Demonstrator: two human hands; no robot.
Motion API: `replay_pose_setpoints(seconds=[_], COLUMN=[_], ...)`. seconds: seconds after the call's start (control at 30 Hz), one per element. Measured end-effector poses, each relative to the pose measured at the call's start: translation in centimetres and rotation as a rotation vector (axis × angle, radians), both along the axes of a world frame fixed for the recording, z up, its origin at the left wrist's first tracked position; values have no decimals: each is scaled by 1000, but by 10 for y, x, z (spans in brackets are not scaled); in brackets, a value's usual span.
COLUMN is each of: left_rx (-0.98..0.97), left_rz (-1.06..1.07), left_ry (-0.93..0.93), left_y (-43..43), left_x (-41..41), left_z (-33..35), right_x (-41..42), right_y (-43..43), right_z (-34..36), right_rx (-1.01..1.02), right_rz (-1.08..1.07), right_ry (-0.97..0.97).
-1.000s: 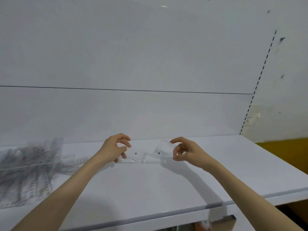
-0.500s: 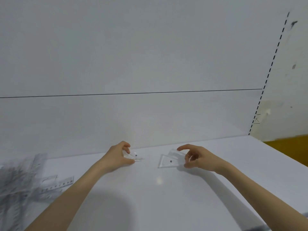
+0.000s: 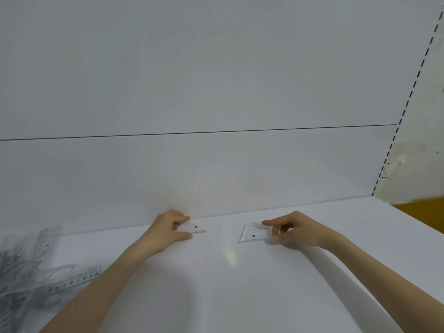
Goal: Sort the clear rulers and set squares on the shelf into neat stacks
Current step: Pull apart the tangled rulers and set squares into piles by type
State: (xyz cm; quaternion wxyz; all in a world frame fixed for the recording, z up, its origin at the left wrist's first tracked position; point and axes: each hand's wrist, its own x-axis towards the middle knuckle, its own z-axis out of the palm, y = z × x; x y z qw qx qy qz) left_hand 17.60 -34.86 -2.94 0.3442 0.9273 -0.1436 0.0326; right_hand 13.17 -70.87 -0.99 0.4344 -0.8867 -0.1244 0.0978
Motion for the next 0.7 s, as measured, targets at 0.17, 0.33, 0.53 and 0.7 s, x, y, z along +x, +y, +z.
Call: replay_pose_setpoints(seconds=[0.17, 0.33, 0.53, 0.7], left_rx=[-2, 14, 44, 37], left_rz=[10, 6, 20, 21], left_ry=[6, -6, -59, -48], left_y=[-1, -1, -1, -1], left_x=[0, -1, -2, -4], left_z=[-5, -6, -12, -11], right_x=[3, 2, 4, 14], right_y=[-3, -10, -27, -35], right_z=[-1, -4, -10, -13], right_rx=[-6, 9, 51, -20], right_rz=[-36, -80, -146, -204], right_ry=[-9, -33, -94, -192])
